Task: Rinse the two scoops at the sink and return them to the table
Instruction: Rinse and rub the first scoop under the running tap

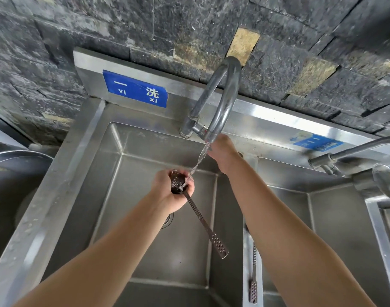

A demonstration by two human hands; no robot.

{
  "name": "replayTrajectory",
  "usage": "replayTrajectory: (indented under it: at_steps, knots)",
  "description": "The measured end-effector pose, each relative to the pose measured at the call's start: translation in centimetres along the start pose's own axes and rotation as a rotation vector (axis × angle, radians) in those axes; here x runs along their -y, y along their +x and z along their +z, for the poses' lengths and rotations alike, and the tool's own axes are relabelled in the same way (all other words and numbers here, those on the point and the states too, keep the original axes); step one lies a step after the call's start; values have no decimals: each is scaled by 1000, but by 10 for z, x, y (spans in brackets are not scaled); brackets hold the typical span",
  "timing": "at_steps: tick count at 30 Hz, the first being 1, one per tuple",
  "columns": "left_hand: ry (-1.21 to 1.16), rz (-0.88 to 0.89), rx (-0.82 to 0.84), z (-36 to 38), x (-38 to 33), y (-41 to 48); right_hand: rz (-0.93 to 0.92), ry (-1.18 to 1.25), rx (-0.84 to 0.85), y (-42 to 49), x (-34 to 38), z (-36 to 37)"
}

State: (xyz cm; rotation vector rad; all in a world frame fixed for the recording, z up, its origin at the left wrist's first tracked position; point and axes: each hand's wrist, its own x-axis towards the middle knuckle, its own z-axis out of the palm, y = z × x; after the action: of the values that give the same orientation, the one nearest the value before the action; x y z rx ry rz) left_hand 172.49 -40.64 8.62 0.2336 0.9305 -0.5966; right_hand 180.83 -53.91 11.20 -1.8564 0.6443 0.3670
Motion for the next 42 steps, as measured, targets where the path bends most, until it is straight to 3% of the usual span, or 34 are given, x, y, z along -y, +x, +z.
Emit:
replayTrajectory:
  at_steps: [7,10,13,16,19,23,27,31,33,37,42]
  knots:
    - [30,2,-4,2,4,-5,-76,-259,-59,7,8,10]
    - [48,20,33,5,2,-16,-46,-251,1,-7,7,4]
    - [89,58,92,7,2,-31,53,-62,145,-39,-9,9]
    - [216,131,165,10,7,-48,201,359,388,-83,-39,23]
    - [381,213,175,13,16,-67,276,607,457,-117,-64,31]
    - [642,338,269,23,37,-102,162,610,516,-146,-70,22]
    - [885,535,403,38,63,-141,-31,594,507,-174,-65,8]
    - [1051,697,506,50,86,-179,-260,591,606,-199,-61,-2]
    - [1035,729,542,55,92,-195,-323,526,599,-209,-64,-5]
    - [939,804,553,57,99,-213,-288,347,414,-225,-72,-14]
    - [975,994,471,37,130,-213,-181,593,366,-240,-56,-22]
